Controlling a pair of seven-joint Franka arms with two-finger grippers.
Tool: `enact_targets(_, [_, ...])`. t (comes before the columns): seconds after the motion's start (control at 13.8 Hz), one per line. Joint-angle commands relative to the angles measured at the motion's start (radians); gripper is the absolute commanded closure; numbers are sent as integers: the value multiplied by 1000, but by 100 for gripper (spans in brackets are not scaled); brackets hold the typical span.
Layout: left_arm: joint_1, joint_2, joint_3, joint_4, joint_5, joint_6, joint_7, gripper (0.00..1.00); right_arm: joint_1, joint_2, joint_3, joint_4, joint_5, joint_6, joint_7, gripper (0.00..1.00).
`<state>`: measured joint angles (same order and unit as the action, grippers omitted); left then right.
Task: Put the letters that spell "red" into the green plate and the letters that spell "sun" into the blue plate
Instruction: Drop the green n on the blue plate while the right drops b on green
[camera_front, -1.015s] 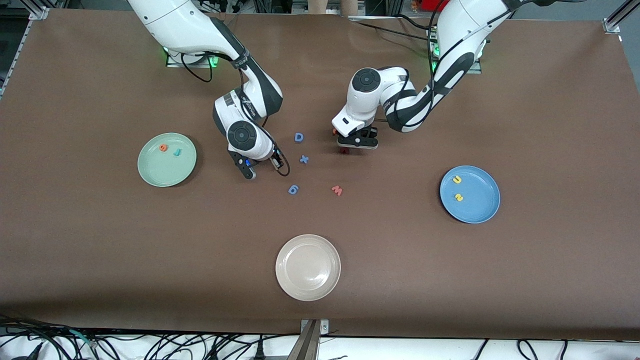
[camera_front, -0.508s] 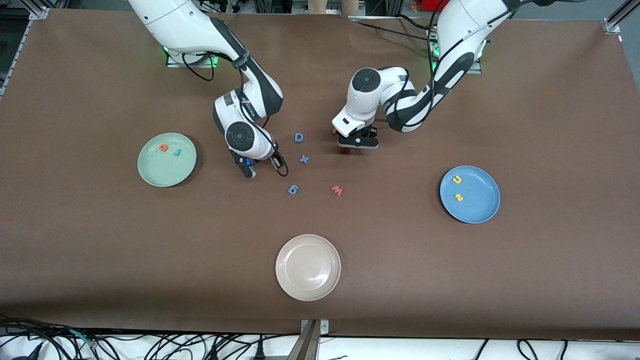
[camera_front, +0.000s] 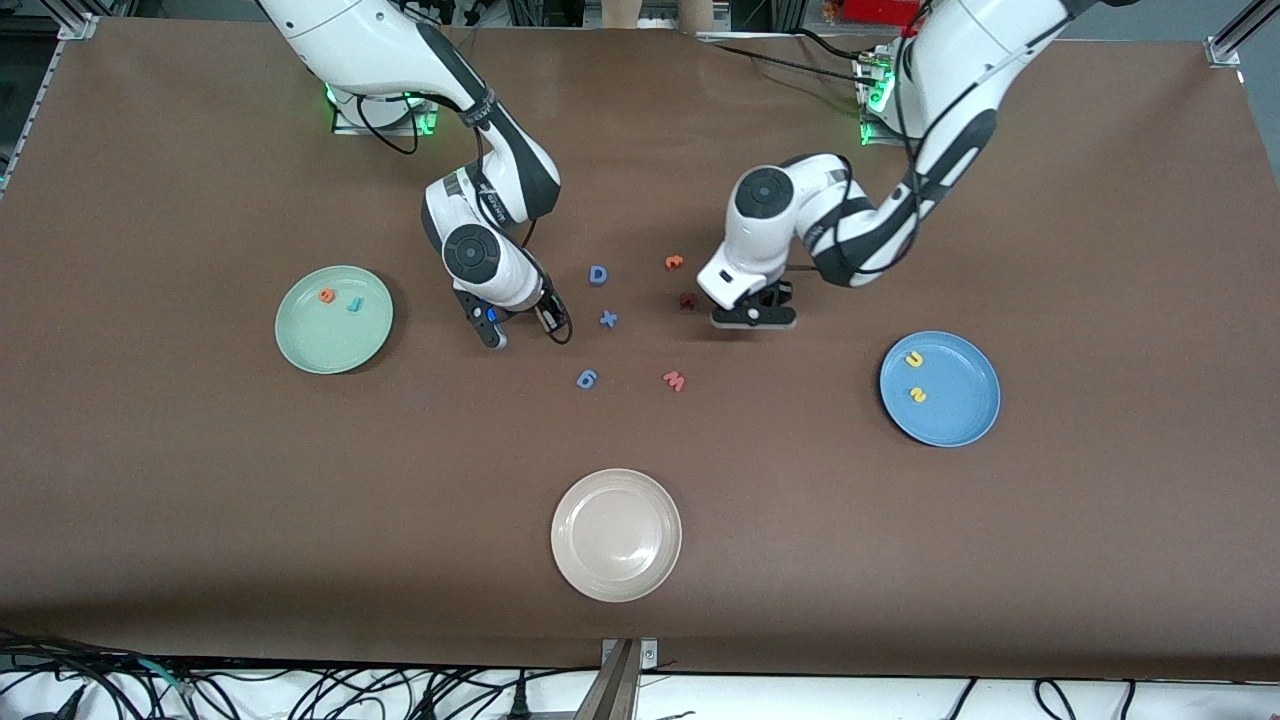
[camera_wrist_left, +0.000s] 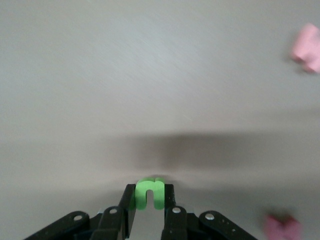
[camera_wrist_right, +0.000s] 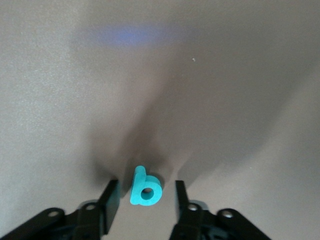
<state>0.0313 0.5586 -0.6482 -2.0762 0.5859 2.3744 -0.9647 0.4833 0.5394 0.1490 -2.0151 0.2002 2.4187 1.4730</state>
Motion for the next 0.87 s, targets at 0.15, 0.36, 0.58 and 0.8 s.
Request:
enact_targets(0.15, [151,-13,-39,190,-165,-333,392,88,0,-26,1,-33,16,14,-10,74])
enact_targets(0.36, [255,-9,-37,243,-176,-455,578,88,0,-32,1,-31,16,13,-10,75])
enact_targets(0.58, [343,0,-28,237,-173,-480,681,88,-3,-84,-12,-19,12,-55,-42,77])
enact_targets(0.8, [400,30,-24,239,-163,-494,747,86,-5,-140,-83,33,12,-240,-143,77])
